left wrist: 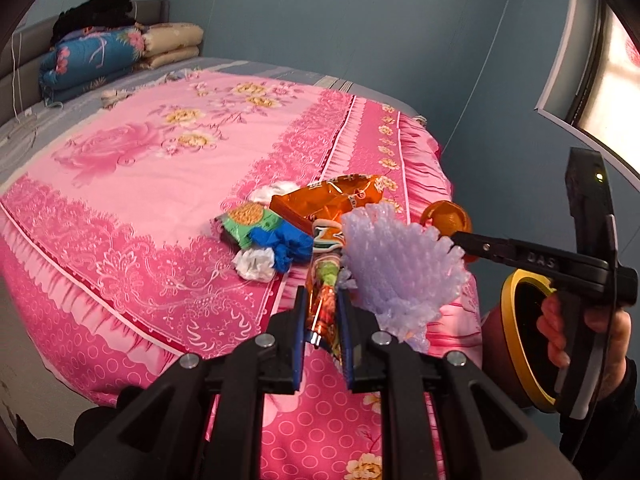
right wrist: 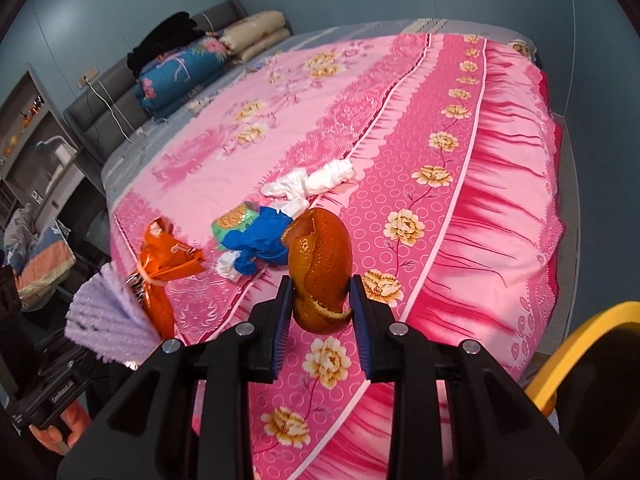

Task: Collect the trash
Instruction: 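Lift the foam net, wrapper and orange peel and carry them to the bin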

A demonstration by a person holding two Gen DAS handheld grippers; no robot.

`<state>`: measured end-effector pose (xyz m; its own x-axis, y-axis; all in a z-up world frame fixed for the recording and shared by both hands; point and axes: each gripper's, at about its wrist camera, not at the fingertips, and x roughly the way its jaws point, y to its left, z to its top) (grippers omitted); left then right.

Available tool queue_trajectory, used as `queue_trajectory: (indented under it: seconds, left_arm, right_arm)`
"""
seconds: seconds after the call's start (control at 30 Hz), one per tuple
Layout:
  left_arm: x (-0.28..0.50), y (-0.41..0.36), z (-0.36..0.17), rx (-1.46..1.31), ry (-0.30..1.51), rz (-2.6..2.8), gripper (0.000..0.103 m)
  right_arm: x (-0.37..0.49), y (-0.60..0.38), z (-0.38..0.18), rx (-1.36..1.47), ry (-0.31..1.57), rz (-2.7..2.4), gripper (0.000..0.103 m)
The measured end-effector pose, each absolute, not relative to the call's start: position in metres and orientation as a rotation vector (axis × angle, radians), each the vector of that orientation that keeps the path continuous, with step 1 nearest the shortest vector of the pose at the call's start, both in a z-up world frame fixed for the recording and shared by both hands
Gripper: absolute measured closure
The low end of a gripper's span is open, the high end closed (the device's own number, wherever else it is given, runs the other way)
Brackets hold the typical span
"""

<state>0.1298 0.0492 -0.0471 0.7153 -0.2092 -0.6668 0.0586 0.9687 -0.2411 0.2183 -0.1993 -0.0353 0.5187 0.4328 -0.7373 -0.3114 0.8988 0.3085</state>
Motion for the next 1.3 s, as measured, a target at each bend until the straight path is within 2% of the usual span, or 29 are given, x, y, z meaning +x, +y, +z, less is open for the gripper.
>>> queue_trajectory:
  seconds: [0.67,1.3]
  left_arm:
    - [0.128,-0.042,-0.004,-0.181,0.732,-0.344,0.090]
    - [0.137,-0.156,-0.003,-0.115,0.808,-0.559,0.090]
  right_arm:
    - [0.139,-0.321,0.030,0.220,0.718,0.277,0.075]
    - [0.092,-0.431,0.044,0.317,0.625,0.069,0.075]
